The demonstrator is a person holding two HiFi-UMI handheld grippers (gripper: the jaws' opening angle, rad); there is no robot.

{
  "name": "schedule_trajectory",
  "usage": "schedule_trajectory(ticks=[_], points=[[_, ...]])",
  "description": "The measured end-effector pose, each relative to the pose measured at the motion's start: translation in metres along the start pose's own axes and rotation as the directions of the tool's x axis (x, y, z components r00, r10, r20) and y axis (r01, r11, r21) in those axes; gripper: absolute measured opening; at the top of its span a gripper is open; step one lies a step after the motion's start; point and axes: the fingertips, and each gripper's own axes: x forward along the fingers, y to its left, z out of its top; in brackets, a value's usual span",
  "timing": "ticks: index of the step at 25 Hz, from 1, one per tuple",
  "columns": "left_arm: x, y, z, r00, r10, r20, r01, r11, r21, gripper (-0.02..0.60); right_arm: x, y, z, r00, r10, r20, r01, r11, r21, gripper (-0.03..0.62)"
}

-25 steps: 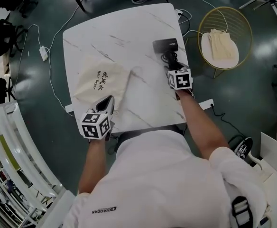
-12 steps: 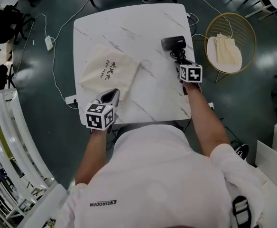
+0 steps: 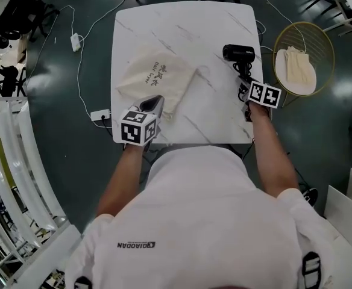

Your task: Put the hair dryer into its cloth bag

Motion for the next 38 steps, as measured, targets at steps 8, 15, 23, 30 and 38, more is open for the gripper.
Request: schedule_trajectory(ticks=[8,15,23,30,38], points=[[0.013,-0.012,-0.004,0.999,-0.031,-0.037,0.034,0.994,0.101,0.034,-0.048,0.037,-0.012,0.99,0.108,0.088,-0.117,0.987,0.109,0.21],[0.034,-0.018,-0.013,0.993,-0.066,-0.103,0.083,0.981,0.175,0.034,-0.089,0.062,-0.03,0.978,0.159,0.134,-0.174,0.979,0.104,0.21],[0.07,-0.017,-0.04,0.978,-0.06,-0.201,0.109,0.964,0.244,0.035,-0.115,0.075,-0.058,0.966,0.208,0.152,-0.227,0.966,0.123,0.21],[0.094,-0.042,-0.07,0.96,-0.051,-0.275,0.141,0.938,0.318,0.089,-0.158,0.076,-0.083,0.961,0.222,0.166,-0.238,0.967,0.087,0.21],[0.125,-0.023,-0.085,0.939,0.075,-0.337,0.099,0.876,0.471,0.141,-0.167,0.077,-0.085,0.962,0.21,0.174,-0.225,0.972,0.072,0.21]])
